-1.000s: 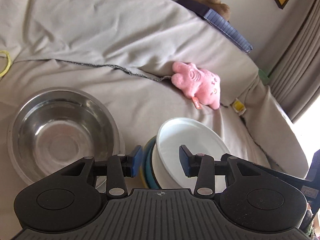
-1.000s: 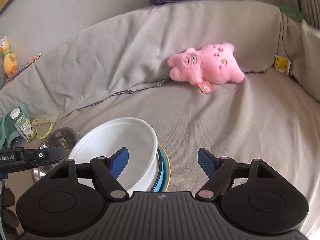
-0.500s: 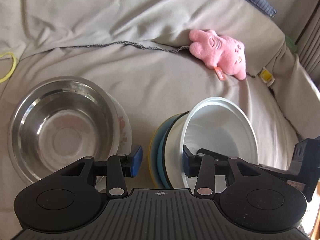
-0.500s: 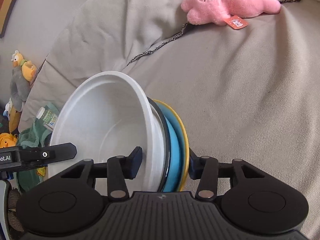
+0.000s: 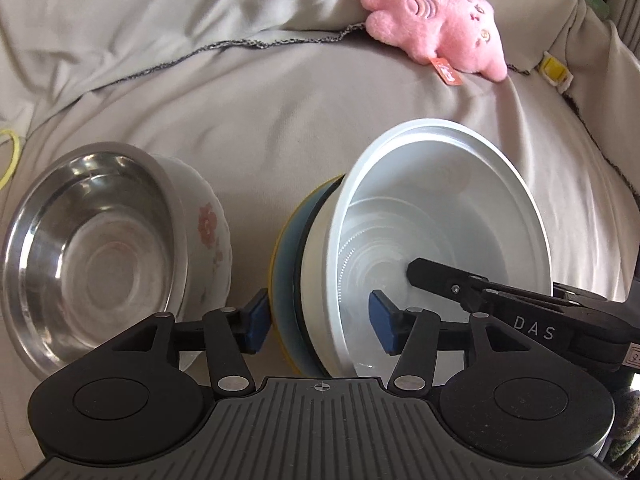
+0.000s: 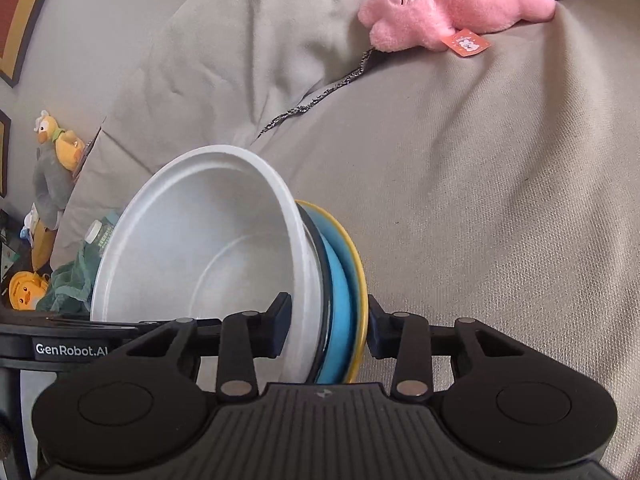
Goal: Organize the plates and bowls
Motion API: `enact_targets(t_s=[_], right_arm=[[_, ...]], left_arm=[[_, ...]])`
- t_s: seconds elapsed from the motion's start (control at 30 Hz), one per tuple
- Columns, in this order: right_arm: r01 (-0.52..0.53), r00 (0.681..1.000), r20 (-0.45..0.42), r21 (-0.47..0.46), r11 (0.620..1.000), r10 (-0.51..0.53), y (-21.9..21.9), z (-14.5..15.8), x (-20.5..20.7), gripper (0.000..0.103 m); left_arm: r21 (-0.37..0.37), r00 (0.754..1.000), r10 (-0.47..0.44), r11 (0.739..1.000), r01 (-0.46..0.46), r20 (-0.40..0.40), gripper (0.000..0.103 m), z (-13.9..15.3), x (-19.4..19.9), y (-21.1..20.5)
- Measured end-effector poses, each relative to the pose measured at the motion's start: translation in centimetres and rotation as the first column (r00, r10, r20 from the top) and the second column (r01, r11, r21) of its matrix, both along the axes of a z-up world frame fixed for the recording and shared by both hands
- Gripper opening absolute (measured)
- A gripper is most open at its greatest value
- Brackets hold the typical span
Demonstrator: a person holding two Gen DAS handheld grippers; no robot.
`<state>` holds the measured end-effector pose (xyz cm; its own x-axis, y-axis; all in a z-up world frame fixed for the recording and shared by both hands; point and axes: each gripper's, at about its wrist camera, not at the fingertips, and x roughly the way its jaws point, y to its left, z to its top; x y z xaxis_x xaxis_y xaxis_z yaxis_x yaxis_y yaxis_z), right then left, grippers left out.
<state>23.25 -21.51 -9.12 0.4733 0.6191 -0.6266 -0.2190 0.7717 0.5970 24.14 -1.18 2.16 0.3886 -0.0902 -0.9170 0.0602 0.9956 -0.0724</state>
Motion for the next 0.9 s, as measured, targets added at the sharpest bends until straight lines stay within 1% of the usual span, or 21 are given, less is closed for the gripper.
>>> enact_targets(t_s=[0.13,0.2,0.33,0.37,0.47,0.53,0.9], right_arm=[[0.007,1.000,0.003,0.004,1.000,-0.007,-0.1,-0.1,-0.2,0.038],[0.010,1.000,0.009,0.001,1.000,-0.010,-0.1,-0.1,-0.3,0.038],[0.008,1.000,0.021,-0.010,1.000,-0.007,0.0,-0.2,-0.3,0.038],[0.006,1.000,0.019,-0.010,1.000,-0.006,-0.1,-0.2,-0.2,0.038],[0.005,1.000,0.015,-0.006,1.000,-0.005,-0.1,-0.2,-0.3,0.038],[0.005,1.000,0.015,-0.005,1.000,-0.005,0.0,-0.2,-0.3,0.038],[0.012,1.000,0.023,-0.009,1.000,-0.011,-0.1,-0.3,-0.3,0.039]], left_arm=[[0.051,0.999,-0.043,0.998,0.043,0.002,0.056,0.1,0.0,-0.9],[0.062,0.999,-0.038,0.997,0.039,-0.005,0.056,0.2,0.2,-1.1],[0.057,0.999,-0.023,0.998,0.025,-0.037,0.056,-0.1,0.8,-1.1],[0.055,0.998,-0.029,0.998,0.032,-0.048,0.059,-0.2,1.0,-1.1],[0.030,0.997,-0.024,0.999,0.027,-0.072,0.060,-0.4,1.2,-0.9],[0.035,0.996,-0.024,0.999,0.027,-0.081,0.061,-0.5,1.3,-1.0],[0.052,0.998,-0.024,0.998,0.027,-0.063,0.063,-0.6,1.0,-1.5]])
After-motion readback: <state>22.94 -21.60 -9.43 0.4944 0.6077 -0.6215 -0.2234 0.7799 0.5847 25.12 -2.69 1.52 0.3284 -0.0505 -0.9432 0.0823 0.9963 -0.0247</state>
